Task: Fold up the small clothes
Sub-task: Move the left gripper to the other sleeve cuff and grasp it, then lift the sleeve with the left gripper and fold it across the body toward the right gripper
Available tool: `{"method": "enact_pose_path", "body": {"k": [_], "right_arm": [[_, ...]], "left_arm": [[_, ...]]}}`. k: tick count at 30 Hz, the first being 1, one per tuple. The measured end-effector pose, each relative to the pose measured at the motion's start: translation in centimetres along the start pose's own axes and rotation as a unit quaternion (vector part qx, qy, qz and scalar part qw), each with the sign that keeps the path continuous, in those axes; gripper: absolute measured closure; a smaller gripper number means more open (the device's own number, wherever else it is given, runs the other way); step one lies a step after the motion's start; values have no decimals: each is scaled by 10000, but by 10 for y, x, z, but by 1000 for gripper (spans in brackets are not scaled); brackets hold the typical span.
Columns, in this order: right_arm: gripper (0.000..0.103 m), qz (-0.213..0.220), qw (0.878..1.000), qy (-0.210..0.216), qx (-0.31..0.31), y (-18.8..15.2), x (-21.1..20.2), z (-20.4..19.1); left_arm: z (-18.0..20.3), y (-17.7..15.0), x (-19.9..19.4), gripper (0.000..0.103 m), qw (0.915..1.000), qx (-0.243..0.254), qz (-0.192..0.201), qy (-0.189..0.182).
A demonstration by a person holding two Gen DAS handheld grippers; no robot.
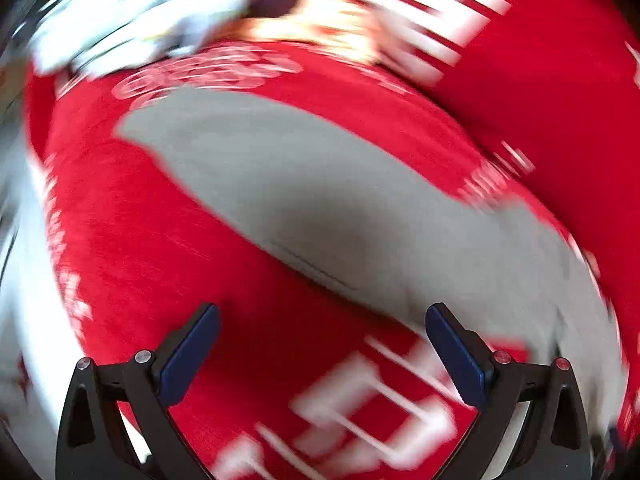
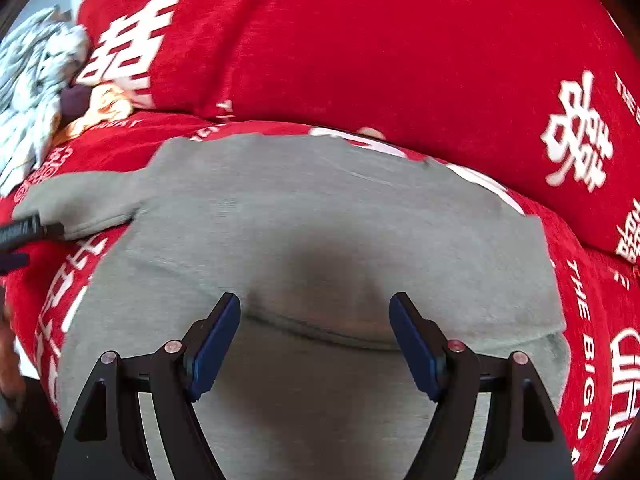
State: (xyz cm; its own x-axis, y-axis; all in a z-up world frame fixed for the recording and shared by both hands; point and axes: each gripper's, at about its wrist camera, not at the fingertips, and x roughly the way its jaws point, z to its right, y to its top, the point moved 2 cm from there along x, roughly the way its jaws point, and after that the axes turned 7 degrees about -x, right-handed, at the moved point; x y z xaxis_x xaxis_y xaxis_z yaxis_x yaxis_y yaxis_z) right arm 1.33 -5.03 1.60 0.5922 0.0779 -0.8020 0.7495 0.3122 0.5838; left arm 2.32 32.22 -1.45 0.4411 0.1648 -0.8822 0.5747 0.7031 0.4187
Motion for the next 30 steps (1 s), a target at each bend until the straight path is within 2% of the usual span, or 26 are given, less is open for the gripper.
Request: {"method": "enact_pose_path", "body": {"k": [3, 10, 16, 20, 22, 24, 25, 26, 30], "right_arm": [[23, -15, 9999, 53, -125, 2, 0, -13], [23, -166, 9985, 39, -513, 5, 2, -40], [23, -204, 9982, -11, -572, 13, 1, -45], [23, -207, 9980, 17, -590, 22, 3, -52], [23, -202, 9975, 43, -669, 26, 5, -56], [23, -198, 9972, 112, -711, 31, 6, -62], [23, -191, 9970, 124, -739, 34, 7, -64], [23, -170, 9966, 124, -794, 37, 8, -68], [23, -146, 9959, 190, -872, 47, 11, -81]], "left_arm": [[-31, 30, 11, 1, 9982, -560, 145, 152], [-33, 84, 40, 1, 9947, -845, 190, 553], [-28, 102, 54, 1, 9926, -749, 311, 905], [-33, 103, 51, 1, 9930, -821, 485, 692], [-40, 104, 45, 16, 9913, -980, 604, 643], [-48, 106, 37, 72, 9895, -1042, 723, 699], [-52, 108, 37, 83, 9903, -1084, 678, 541], [-59, 111, 37, 89, 9910, -1202, 542, 222], [-71, 114, 32, 91, 9897, -1375, 370, -157]]}}
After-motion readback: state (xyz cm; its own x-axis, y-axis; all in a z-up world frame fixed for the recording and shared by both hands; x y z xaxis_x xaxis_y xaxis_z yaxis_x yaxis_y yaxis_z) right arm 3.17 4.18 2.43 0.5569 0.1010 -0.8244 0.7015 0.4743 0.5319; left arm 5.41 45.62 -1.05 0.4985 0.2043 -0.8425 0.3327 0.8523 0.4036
